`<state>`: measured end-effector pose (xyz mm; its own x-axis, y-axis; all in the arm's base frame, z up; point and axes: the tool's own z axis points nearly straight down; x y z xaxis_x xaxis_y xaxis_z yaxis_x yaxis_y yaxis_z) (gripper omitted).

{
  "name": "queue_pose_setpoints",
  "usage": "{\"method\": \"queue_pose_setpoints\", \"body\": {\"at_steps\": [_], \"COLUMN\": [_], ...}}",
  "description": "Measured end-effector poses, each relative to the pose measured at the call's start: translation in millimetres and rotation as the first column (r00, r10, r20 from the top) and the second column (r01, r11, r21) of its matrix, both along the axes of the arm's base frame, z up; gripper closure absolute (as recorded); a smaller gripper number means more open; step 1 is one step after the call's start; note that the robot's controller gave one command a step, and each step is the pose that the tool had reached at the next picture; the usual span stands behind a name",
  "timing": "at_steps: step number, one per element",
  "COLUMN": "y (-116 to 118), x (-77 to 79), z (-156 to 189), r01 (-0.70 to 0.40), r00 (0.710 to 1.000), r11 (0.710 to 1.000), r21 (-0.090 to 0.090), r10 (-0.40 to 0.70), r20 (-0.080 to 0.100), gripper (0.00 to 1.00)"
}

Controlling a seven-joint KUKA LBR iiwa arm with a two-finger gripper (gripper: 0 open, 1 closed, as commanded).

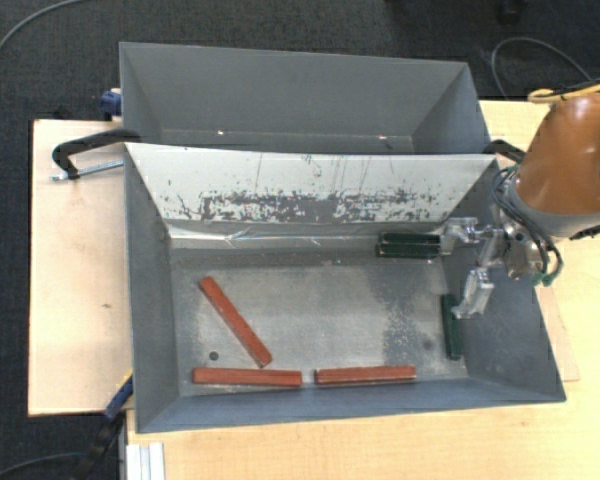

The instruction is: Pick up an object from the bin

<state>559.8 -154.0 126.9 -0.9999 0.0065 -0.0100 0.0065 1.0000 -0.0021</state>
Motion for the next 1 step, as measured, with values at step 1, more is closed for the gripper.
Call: {"method": "queue_pose_setpoints", "body": {"at_steps": [1], "y": [-0.5], "x": [-53.0], "z": [-43.6], "r01": [-0.076], "r00": [0.997], "r11": [0.997], "r21": [0.004], "r10": [0.076], "r20": [-0.014], "gripper": [0.0]}}
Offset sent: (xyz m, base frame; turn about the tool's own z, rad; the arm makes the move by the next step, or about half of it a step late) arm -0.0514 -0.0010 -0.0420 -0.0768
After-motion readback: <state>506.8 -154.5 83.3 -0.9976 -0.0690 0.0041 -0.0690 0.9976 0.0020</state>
